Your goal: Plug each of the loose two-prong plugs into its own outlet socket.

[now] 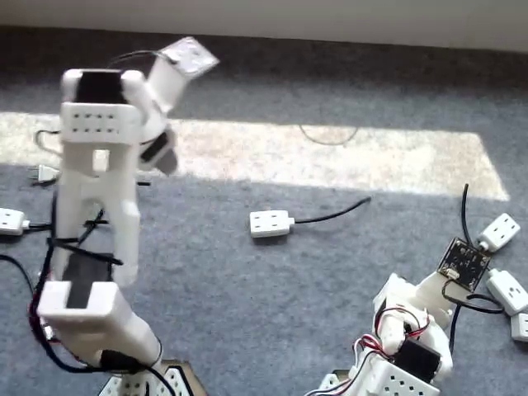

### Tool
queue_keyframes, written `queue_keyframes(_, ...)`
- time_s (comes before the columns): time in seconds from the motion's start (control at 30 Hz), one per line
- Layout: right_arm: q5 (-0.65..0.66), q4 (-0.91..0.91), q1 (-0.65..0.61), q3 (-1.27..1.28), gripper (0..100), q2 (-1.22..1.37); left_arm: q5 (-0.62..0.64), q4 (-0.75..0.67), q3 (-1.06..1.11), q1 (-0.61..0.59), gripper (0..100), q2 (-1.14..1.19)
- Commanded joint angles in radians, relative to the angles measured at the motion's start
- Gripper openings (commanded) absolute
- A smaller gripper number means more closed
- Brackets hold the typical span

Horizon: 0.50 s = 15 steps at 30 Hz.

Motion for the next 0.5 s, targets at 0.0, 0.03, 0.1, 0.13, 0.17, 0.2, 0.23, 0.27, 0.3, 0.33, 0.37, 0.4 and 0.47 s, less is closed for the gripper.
queue_keyframes(0.0,0.000,0.005,0.002,0.148,22.5,-0.013,-0.120,0.017,0.127,-0.297,20,-0.203)
queue_keyframes(0.03,0.000,0.005,0.002,0.148,22.5,-0.013,-0.120,0.017,0.154,-0.363,20,-0.236)
queue_keyframes(0.1,0.000,0.005,0.002,0.148,22.5,-0.013,-0.120,0.017,0.217,-0.481,20,-0.295)
queue_keyframes(0.13,0.000,0.005,0.002,0.148,22.5,-0.013,-0.120,0.017,0.251,-0.532,20,-0.321)
queue_keyframes(0.17,0.000,0.005,0.002,0.148,22.5,-0.013,-0.118,0.015,0.285,-0.572,20,-0.344)
queue_keyframes(0.2,0.000,0.005,0.002,0.148,22.5,-0.013,-0.118,0.015,0.317,-0.599,20,-0.361)
queue_keyframes(0.23,0.000,0.005,0.002,0.148,22.5,-0.013,-0.118,0.005,0.344,-0.610,20,-0.369)
queue_keyframes(0.27,0.000,0.005,0.002,0.148,22.5,-0.013,-0.118,-0.021,0.378,-0.611,20,-0.367)
queue_keyframes(0.3,0.000,0.005,0.002,0.148,22.5,-0.013,-0.115,-0.058,0.414,-0.608,20,-0.361)
queue_keyframes(0.33,0.000,0.005,0.002,0.148,22.5,-0.013,-0.094,-0.109,0.452,-0.607,20,-0.349)
queue_keyframes(0.37,0.000,0.005,0.002,0.148,22.5,-0.013,-0.061,-0.173,0.486,-0.601,20,-0.329)
queue_keyframes(0.4,0.000,0.005,0.002,0.148,22.5,-0.013,-0.031,-0.245,0.513,-0.584,20,-0.303)
queue_keyframes(0.47,0.000,0.005,0.002,0.148,22.5,-0.013,-0.014,-0.374,0.547,-0.567,21,-0.234)
